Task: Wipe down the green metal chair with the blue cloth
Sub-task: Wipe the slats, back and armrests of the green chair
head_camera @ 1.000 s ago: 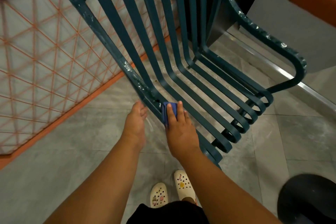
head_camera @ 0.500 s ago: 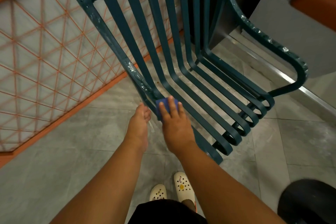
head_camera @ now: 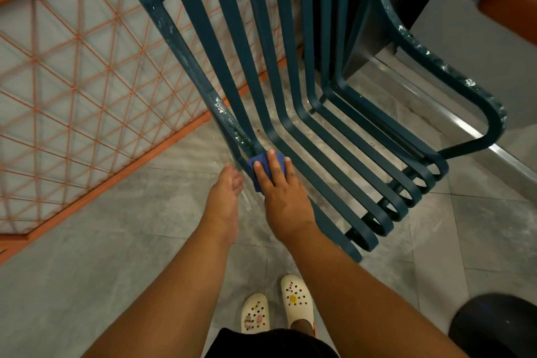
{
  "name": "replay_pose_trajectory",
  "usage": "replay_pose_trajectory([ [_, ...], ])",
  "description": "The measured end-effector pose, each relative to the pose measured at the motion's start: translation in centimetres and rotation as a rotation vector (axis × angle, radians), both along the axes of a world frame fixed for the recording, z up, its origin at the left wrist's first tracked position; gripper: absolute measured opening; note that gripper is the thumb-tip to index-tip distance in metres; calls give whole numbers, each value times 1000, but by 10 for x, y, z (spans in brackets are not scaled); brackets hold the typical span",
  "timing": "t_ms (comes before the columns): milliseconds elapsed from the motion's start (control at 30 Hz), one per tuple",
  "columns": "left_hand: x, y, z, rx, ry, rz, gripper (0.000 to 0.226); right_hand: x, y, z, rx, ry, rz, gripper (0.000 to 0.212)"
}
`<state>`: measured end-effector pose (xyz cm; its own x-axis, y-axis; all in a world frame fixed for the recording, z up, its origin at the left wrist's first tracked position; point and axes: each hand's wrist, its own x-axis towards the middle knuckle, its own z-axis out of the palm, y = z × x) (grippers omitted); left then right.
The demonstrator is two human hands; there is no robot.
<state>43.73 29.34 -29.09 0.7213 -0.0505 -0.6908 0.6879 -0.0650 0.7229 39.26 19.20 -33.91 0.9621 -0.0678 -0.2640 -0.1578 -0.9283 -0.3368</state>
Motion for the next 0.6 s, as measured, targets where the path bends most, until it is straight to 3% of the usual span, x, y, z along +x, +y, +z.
replay_pose_trajectory([
  [133,3,1,-1,-31,-6,-49,58,-26,-15,-1,-15,-2,128,72],
  [333,13,1,-1,-52,-47,-91,59,-8,-12,1,80,50,-99,64],
  [533,21,1,2,-73,-44,-105,58,-18,-7,-4,-72,-113,164,80],
  [600,23,3,1,-59,-46,-110,58,-32,-18,-7,-73,-83,171,82],
])
